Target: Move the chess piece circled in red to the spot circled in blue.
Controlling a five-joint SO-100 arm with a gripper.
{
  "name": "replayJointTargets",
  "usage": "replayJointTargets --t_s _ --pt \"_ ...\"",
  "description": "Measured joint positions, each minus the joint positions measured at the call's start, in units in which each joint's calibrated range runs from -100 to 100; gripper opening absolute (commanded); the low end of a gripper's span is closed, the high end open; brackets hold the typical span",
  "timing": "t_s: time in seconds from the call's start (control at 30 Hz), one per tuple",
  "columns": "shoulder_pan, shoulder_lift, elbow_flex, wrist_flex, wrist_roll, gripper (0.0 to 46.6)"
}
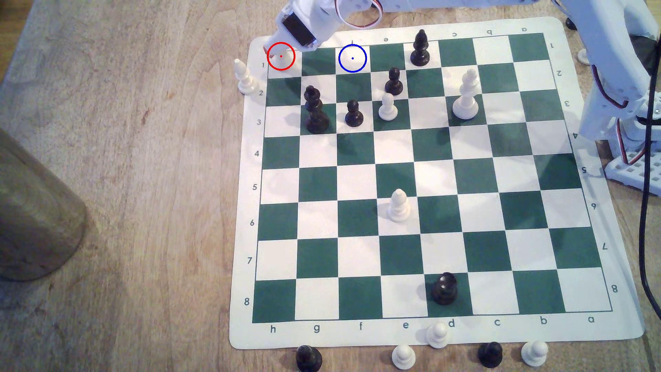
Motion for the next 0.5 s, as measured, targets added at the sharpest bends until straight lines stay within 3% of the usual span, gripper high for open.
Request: replayJointTargets --t_s 0.5 --pt "-0.5 1.3 -0.1 0.0 0.0 12.4"
